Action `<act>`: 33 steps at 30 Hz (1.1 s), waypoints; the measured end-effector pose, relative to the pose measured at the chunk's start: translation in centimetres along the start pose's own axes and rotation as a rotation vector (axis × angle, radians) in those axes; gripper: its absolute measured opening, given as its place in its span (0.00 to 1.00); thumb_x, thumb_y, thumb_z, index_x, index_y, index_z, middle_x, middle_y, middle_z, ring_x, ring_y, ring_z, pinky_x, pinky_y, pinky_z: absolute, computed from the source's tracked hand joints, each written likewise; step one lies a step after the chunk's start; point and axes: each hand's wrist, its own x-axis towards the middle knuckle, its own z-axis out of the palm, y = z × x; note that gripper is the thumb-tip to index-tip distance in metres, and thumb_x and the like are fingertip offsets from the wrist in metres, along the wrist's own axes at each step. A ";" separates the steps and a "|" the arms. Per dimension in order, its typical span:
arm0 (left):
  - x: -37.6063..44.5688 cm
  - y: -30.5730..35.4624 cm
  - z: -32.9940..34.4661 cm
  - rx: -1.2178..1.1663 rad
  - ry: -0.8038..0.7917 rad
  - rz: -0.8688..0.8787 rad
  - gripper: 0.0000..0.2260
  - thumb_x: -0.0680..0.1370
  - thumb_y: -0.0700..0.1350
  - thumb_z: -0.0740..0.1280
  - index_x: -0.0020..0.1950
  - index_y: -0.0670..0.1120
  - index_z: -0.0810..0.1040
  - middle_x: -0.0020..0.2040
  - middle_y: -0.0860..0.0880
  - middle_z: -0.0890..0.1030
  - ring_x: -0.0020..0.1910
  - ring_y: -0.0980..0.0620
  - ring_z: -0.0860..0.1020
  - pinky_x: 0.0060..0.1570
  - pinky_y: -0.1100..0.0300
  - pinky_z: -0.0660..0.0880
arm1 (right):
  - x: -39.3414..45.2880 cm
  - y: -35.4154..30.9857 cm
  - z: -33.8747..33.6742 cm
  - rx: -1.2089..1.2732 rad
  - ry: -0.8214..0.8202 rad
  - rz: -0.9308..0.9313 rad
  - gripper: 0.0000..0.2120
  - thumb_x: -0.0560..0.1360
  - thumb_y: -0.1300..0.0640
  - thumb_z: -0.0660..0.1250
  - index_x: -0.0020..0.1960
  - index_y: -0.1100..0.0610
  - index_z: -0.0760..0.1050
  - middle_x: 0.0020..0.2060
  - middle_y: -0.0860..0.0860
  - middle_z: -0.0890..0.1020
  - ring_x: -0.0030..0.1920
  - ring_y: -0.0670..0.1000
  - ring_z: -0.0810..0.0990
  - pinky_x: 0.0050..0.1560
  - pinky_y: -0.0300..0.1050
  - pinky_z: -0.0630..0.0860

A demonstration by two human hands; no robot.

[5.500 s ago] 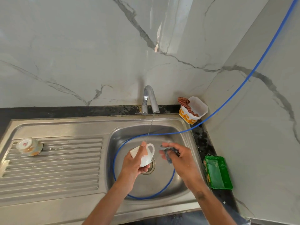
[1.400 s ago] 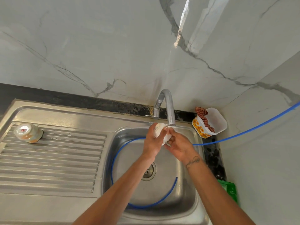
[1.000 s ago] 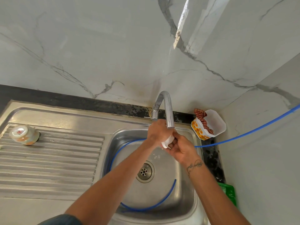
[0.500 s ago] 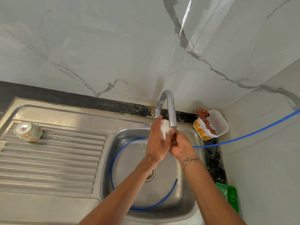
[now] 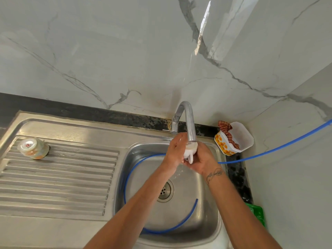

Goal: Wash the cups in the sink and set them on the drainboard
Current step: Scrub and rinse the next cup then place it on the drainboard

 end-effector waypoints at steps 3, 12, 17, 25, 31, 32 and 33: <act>-0.9 -1.6 0.0 0.050 0.169 0.115 0.12 0.86 0.52 0.62 0.66 0.51 0.79 0.57 0.48 0.85 0.56 0.50 0.84 0.56 0.53 0.82 | 0.7 -0.6 1.0 -0.153 0.100 -0.117 0.11 0.85 0.54 0.62 0.52 0.59 0.80 0.37 0.58 0.86 0.39 0.57 0.83 0.41 0.50 0.80; -1.7 -2.8 -1.7 0.522 0.234 0.494 0.16 0.87 0.56 0.59 0.74 0.53 0.68 0.65 0.49 0.73 0.59 0.58 0.76 0.54 0.59 0.79 | -0.2 -0.3 2.3 -0.445 -0.010 -0.390 0.09 0.85 0.56 0.63 0.50 0.56 0.80 0.39 0.54 0.84 0.41 0.54 0.83 0.43 0.51 0.81; 0.6 -0.1 -2.7 -0.196 0.294 -0.381 0.17 0.88 0.51 0.54 0.57 0.42 0.77 0.44 0.41 0.84 0.40 0.41 0.82 0.29 0.57 0.75 | -1.5 2.9 0.0 -0.674 -0.214 -0.439 0.17 0.82 0.49 0.61 0.65 0.56 0.78 0.50 0.57 0.87 0.50 0.54 0.85 0.54 0.49 0.83; -0.4 -0.7 -5.8 -0.255 -0.156 -0.933 0.18 0.82 0.52 0.61 0.57 0.37 0.76 0.38 0.38 0.80 0.26 0.52 0.71 0.17 0.67 0.64 | -2.7 2.7 -6.2 -2.028 -0.386 -0.823 0.21 0.84 0.46 0.56 0.75 0.51 0.64 0.68 0.51 0.76 0.63 0.52 0.76 0.68 0.51 0.73; -0.1 -0.5 -5.5 -0.284 -0.167 -0.828 0.28 0.83 0.64 0.58 0.58 0.40 0.81 0.41 0.42 0.82 0.34 0.48 0.78 0.32 0.59 0.75 | -1.3 3.2 -3.9 -1.424 -0.314 -0.738 0.13 0.87 0.48 0.59 0.62 0.53 0.78 0.48 0.45 0.85 0.46 0.42 0.84 0.50 0.44 0.81; 0.0 -0.5 -5.2 -0.318 -0.081 -0.767 0.28 0.83 0.64 0.59 0.62 0.40 0.81 0.45 0.41 0.83 0.38 0.47 0.80 0.36 0.55 0.79 | -0.6 3.2 -3.4 -1.311 -0.279 -0.728 0.13 0.86 0.49 0.60 0.61 0.54 0.79 0.48 0.46 0.86 0.48 0.41 0.85 0.51 0.41 0.81; 0.0 -0.4 -4.6 -0.327 -0.004 -0.688 0.27 0.83 0.64 0.60 0.65 0.42 0.81 0.47 0.41 0.84 0.41 0.46 0.82 0.41 0.52 0.81 | -0.2 3.0 -2.9 -1.190 -0.210 -0.711 0.12 0.86 0.50 0.61 0.59 0.55 0.80 0.47 0.47 0.86 0.47 0.41 0.85 0.50 0.38 0.81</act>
